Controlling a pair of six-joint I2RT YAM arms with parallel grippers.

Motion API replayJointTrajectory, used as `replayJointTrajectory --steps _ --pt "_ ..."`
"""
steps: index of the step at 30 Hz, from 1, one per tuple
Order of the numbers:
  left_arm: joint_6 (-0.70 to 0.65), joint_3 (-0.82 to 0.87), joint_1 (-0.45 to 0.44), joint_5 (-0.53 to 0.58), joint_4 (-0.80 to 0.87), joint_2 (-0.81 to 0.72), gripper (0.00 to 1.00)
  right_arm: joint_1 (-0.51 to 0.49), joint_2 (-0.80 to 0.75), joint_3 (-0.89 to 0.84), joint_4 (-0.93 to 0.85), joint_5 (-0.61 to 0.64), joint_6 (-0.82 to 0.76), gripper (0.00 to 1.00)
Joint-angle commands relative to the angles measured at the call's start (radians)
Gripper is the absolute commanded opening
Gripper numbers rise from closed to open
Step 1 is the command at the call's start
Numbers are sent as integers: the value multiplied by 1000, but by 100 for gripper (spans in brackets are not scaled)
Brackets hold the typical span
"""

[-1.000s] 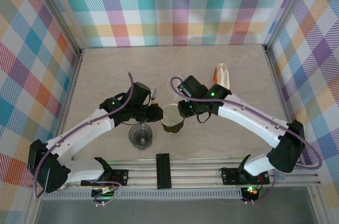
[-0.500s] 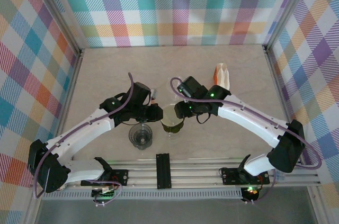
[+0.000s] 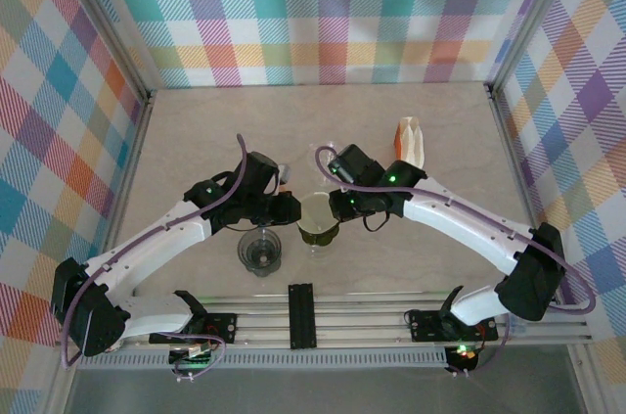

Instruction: Place the coffee filter in the dripper

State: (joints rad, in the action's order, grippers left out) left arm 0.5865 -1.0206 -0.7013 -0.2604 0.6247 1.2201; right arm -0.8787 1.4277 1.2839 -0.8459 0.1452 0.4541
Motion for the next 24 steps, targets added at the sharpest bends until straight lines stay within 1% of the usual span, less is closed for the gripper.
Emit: replayJointTrajectory --steps 1,2,4,5,7,16,21,24 --pt "-10 16 6 7 17 -1 16 0 -15 0 -6 4 6 41" --pt "-10 16 6 9 17 -3 16 0 -21 1 -4 7 7 50" --pt "-7 16 6 11 17 -4 17 -1 -32 5 -4 14 7 63" --pt "-6 15 6 12 15 -4 18 0 -39 8 -1 17 7 67" --pt "-3 15 6 12 12 -8 21 0 -52 8 1 28 5 70" --pt "4 16 6 24 -6 -70 40 6 -134 -15 27 75 10 74" --pt "8 7 7 27 2 -97 46 7 -189 -41 47 111 14 74" --pt "10 -4 6 47 17 -122 50 7 -235 -74 58 154 23 74"
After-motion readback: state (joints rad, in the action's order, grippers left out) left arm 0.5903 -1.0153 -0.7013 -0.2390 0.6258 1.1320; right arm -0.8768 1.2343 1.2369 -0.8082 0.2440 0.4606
